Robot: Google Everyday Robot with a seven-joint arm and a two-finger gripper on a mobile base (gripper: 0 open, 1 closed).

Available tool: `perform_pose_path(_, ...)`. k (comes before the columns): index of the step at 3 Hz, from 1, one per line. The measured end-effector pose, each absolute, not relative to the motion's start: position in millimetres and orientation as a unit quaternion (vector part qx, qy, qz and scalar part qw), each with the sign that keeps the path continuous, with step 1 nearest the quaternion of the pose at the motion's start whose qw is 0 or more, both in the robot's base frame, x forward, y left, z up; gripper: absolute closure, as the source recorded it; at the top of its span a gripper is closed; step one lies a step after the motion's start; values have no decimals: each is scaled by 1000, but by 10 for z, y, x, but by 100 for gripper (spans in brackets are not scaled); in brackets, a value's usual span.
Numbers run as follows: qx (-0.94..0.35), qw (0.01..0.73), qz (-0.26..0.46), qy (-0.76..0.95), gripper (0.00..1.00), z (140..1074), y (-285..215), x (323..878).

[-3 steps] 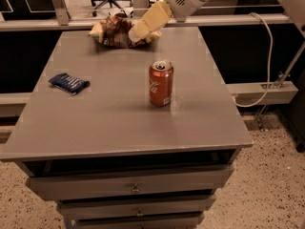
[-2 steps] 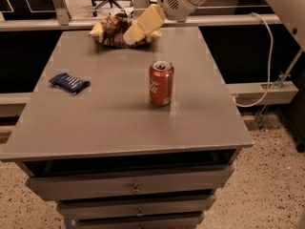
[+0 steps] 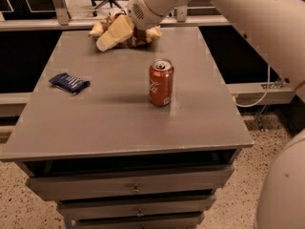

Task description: Move rxbar blueberry near coke can

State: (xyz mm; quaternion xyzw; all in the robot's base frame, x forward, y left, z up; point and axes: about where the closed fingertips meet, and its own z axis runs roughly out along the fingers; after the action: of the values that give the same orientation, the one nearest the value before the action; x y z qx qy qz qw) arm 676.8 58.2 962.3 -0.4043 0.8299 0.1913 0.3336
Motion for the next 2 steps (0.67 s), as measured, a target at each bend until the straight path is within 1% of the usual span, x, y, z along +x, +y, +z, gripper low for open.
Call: perform_pose_path(2, -380, 307, 229, 842, 0, 9266, 1132, 6841)
